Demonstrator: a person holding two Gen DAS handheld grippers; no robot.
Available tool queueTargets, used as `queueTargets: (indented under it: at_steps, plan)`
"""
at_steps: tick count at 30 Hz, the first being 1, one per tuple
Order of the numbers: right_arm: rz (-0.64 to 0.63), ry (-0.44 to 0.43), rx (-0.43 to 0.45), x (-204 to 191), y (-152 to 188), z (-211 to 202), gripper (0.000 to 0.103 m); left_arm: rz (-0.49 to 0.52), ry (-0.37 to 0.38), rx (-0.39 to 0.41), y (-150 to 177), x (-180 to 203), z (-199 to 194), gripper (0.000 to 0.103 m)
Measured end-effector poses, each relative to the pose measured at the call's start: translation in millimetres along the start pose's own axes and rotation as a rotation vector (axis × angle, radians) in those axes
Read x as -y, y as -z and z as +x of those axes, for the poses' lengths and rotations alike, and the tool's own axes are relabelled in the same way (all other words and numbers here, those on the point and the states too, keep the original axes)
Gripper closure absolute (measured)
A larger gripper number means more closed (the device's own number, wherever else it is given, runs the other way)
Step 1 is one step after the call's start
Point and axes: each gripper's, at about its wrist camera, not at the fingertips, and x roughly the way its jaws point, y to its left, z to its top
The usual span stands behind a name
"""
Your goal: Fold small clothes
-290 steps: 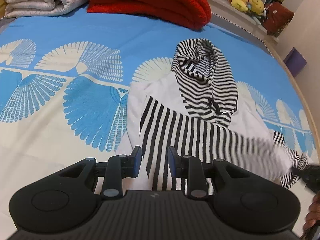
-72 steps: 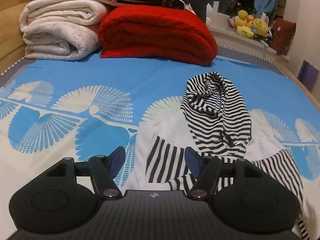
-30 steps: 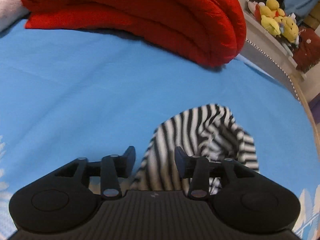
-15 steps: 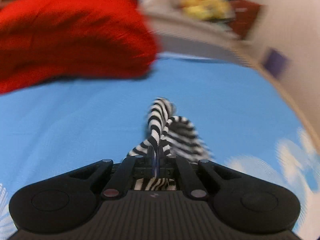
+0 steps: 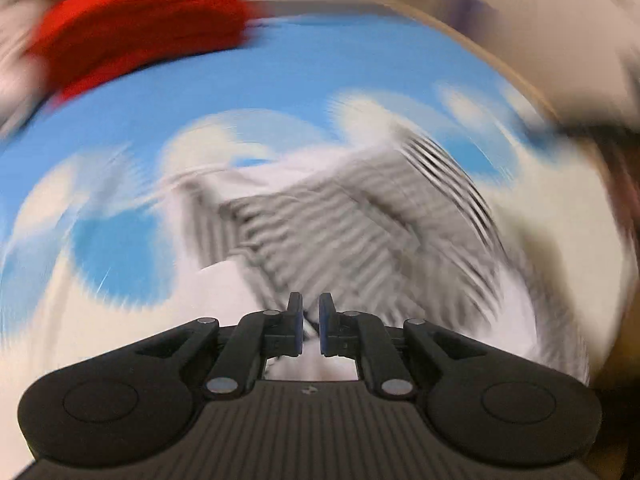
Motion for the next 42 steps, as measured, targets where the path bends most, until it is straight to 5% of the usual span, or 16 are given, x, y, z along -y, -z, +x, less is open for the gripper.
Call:
queueTargets:
  at_steps: [3,5,10,17,18,19,20,22,26,29,31,35,36,38,40,42]
  plan:
    - [0.069,-0.076,-0.078,-4,9,11,0.064,-0.313,0.010,0.033,-4,-26,22,0.079]
    - [0.096,-0.100,-0.136,-9,17,22,0.064,-0.467,0.057,-0.048,1,-38,48,0.078]
    - [0.084,-0.095,-0.259,-24,41,49,0.064,-0.681,0.214,-0.184,8,-45,91,0.062]
    - [0.065,-0.085,-0.359,-30,61,78,0.064,-0.677,0.182,-0.247,26,-29,117,0.058]
    - [0.077,-0.089,-0.372,-30,63,81,0.064,-0.679,0.155,-0.246,28,-27,119,0.066]
    - [0.088,-0.097,-0.386,-31,63,84,0.064,-0.686,0.131,-0.236,30,-26,119,0.087]
    - [0.096,-0.107,-0.399,-33,64,87,0.074,-0.689,0.132,-0.223,30,-26,117,0.096]
    - [0.130,-0.141,-0.389,-33,59,87,0.102,-0.674,0.163,-0.152,20,-27,107,0.098]
    - [0.267,-0.319,-0.155,-23,26,44,0.102,-0.582,0.170,0.126,-10,-36,57,0.099]
    - [0.323,-0.370,-0.041,-14,18,21,0.102,-0.621,0.158,0.221,-12,-58,38,0.099]
    - [0.371,-0.334,-0.077,-6,27,25,0.102,-0.686,0.168,0.166,-4,-74,45,0.099]
    - [0.373,-0.129,-0.348,0,60,61,0.102,-0.736,0.093,-0.232,26,-82,103,0.096]
    - [0.379,-0.096,-0.404,2,70,69,0.102,-0.774,0.070,-0.274,36,-87,109,0.094]
    - [0.385,-0.056,-0.460,1,80,76,0.096,-0.853,0.078,-0.284,47,-95,112,0.084]
    - [0.357,-0.047,-0.428,-3,77,73,0.094,-0.837,0.076,-0.235,41,-95,104,0.075]
    - [0.353,-0.079,-0.370,-6,69,68,0.075,-0.802,0.084,-0.169,32,-91,92,0.068]
